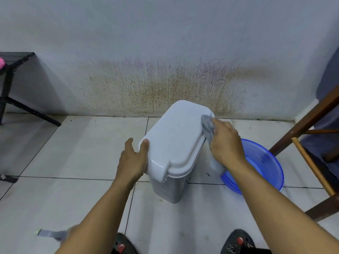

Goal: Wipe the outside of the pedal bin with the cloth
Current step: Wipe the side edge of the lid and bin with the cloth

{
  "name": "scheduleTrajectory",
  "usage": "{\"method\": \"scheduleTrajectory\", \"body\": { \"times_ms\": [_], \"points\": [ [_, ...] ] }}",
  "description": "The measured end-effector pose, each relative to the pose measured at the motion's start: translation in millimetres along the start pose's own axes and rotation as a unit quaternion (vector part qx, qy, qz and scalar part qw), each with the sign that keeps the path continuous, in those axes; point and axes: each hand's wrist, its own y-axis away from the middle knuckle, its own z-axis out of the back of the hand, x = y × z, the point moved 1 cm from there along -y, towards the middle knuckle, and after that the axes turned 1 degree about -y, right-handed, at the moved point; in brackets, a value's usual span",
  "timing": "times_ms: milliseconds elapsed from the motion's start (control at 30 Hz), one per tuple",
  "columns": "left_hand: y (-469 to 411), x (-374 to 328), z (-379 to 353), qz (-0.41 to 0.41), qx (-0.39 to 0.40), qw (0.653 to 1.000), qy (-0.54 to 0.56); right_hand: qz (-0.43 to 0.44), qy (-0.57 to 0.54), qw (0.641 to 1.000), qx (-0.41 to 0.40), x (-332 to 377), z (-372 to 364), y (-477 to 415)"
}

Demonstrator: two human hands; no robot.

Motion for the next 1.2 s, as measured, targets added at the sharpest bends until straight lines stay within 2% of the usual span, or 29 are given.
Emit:
{"method": "scheduleTrajectory", "body": {
  "times_ms": [100,200,267,367,567,667,767,833,900,967,1067,1200],
  "points": [
    [24,2,-14,0.032,0.027,0.995,0.091,0.055,-0.053,0.996,-0.039,23,-2,-22],
    [37,0,-32,0.004,-0.042,0.986,0.159,0.120,-0.071,0.989,0.059,55,-19,-22],
    [40,-1,-39,-0.021,-0.089,0.982,0.165,0.181,-0.062,0.973,0.133,78,-33,-2],
    [35,-3,-36,-0.040,-0.086,0.986,0.140,0.304,-0.012,0.941,0.147,100,-50,37],
    [-9,-5,1,-0.076,0.014,0.994,0.076,0.250,-0.027,0.963,0.095,68,-53,36],
    [-24,-12,14,-0.047,0.061,0.994,0.083,0.197,-0.019,0.978,0.071,33,-48,18],
    [-36,-15,21,-0.024,0.033,0.998,0.049,0.126,-0.011,0.992,0.023,-7,-38,-4],
    [-45,-16,23,-0.001,-0.004,0.999,0.037,0.056,-0.028,0.998,0.023,-28,-29,-11],
    [-52,-17,21,0.023,-0.003,0.999,0.029,0.012,-0.036,0.999,0.010,-42,-23,-9],
    [-56,-21,19,0.007,0.020,0.999,-0.040,0.024,0.003,0.999,-0.033,-43,-21,2],
    [-56,-26,16,-0.048,-0.003,0.987,-0.154,0.047,0.023,0.996,-0.074,-42,-25,23],
    [-53,-31,15,-0.056,0.008,0.986,-0.159,0.111,0.042,0.988,-0.097,-29,-40,51]
  ]
}}
